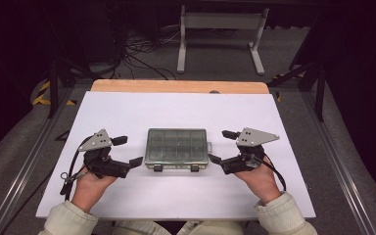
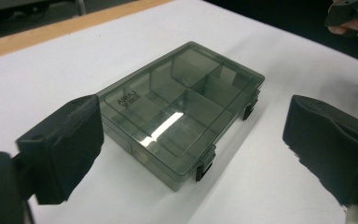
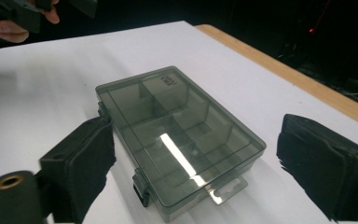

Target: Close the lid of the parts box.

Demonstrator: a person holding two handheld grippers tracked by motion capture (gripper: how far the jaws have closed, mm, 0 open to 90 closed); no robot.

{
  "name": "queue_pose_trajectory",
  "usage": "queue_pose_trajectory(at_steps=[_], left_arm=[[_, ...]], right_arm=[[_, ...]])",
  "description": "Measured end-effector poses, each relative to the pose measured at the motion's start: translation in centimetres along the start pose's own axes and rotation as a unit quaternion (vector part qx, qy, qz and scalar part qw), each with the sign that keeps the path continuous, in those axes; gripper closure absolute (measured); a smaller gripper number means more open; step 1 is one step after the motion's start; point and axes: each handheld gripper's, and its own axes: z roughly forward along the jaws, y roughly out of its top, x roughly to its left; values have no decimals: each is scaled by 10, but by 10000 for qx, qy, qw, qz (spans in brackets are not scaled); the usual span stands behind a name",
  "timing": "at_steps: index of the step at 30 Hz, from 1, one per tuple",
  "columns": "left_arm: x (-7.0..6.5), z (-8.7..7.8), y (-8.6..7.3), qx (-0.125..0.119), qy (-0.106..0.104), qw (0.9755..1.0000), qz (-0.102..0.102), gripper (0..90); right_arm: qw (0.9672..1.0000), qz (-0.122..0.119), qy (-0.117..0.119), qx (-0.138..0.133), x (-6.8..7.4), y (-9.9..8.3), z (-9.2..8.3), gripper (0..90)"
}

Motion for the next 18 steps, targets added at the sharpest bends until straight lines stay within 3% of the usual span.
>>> queue_pose_trajectory(at_steps=[10, 12, 18], left_arm=[[-5, -26, -22, -552, 211, 9982, 123, 24], [-6, -33, -30, -748, 316, 9966, 169, 23], [-6, -41, -42, -922, 475, 9944, 201, 10]], right_arm=[[9987, -7, -279, -423, 3, -14, -22, 41], [9982, -4, -319, -500, 3, -17, -25, 36], [9975, -31, -335, -617, 4, -25, -30, 28]])
